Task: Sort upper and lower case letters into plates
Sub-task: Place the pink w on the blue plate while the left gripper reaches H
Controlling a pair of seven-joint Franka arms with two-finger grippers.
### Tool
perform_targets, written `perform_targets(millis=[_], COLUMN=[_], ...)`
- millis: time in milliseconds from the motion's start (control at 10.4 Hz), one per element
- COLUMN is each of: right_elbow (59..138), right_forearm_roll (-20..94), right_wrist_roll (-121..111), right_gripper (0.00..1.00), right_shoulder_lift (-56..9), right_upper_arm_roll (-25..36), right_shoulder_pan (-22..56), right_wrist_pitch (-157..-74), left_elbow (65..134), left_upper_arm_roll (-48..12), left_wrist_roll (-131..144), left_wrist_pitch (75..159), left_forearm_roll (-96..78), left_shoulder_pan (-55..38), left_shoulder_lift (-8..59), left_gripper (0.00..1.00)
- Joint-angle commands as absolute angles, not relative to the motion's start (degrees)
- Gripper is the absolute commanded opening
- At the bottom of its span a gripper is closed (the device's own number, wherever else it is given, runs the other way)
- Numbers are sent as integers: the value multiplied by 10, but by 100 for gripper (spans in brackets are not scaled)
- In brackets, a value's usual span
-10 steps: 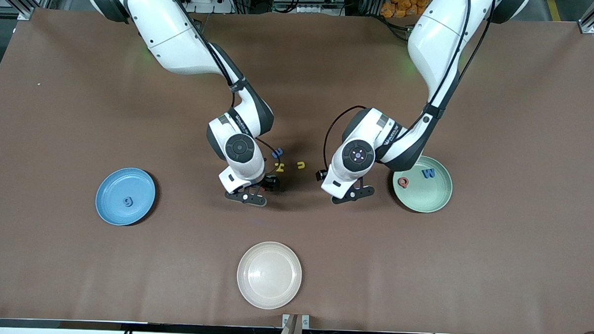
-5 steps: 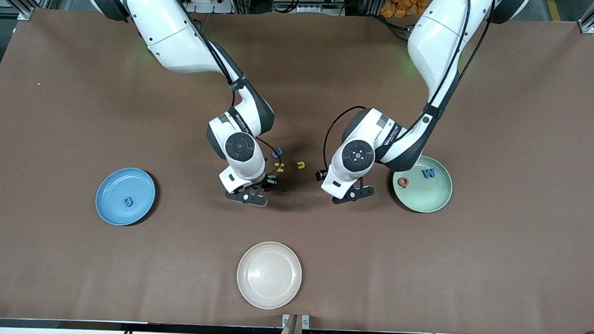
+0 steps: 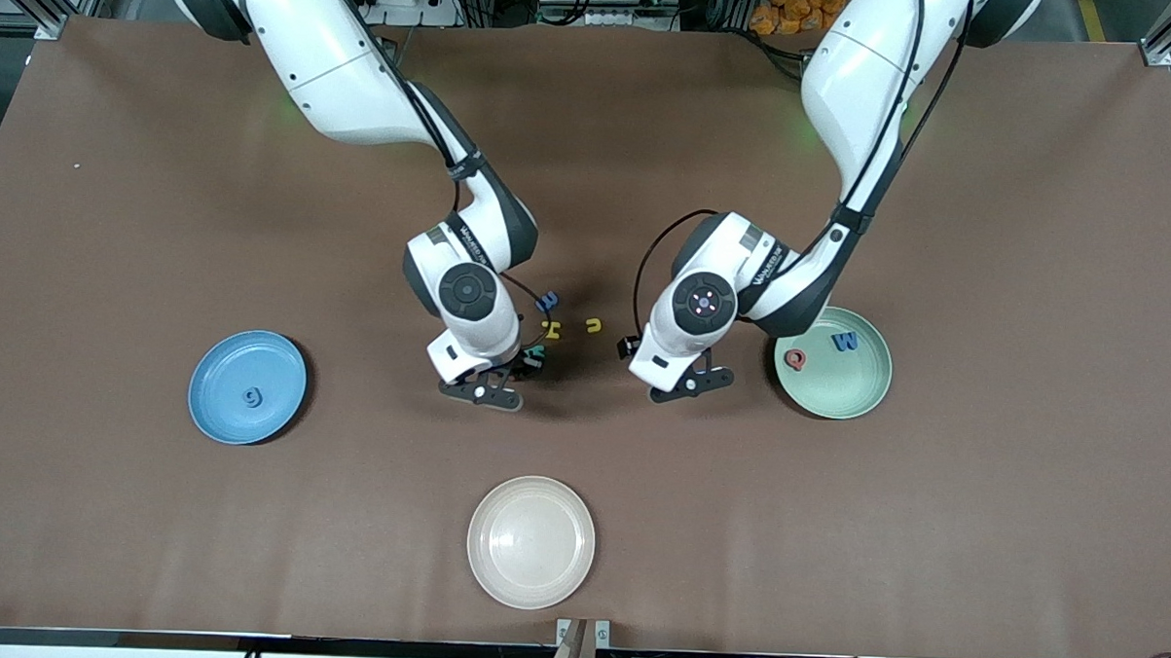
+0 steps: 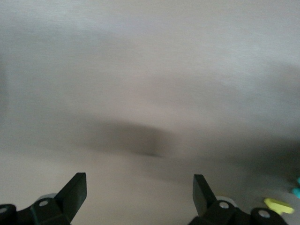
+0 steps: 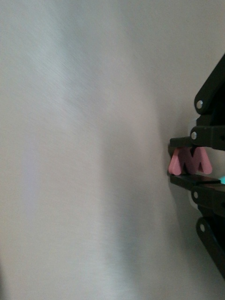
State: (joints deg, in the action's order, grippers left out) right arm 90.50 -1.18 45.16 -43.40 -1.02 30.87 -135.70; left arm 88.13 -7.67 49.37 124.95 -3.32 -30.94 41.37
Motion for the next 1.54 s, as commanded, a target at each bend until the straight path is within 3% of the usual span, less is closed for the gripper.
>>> perform_targets(millis=[0,385,865,962,1058,1442], right_elbow=[908,909,939,941,941,940], right_forearm_roll=[-11,-17,-20,-23,-34,-40], right_wrist_roll=[384,156,68,67,66,60], right_gripper=[0,0,0,53,100,100], right_shoulder_lift=[-396,-379,-359,-357,-357,-357], right_upper_arm_roll=[-17,-9,-6,-5,-4,-5], right_shoulder_pan=[227,60,8,9,6,4], right_wrist_pitch=[-1316,-1255,-1212,-1212,-1213,-1215], left_elbow=[867,799,798,798,797,774], left_upper_arm_roll=[-71,-42,-33,-31,-19,18], left_wrist_roll=[491,491,608,615,615,614], left_wrist_pitch=[1308,1406,1382,1373,1371,1373], left_forearm_roll=[-41,-31,-32,-27,-9,22], left_shoulder_pan=[-333,-407,-453,-467,-484,-523], left_shoulder_lift=[426,504,504,503,503,526], left_gripper=[100,100,100,100,100,100])
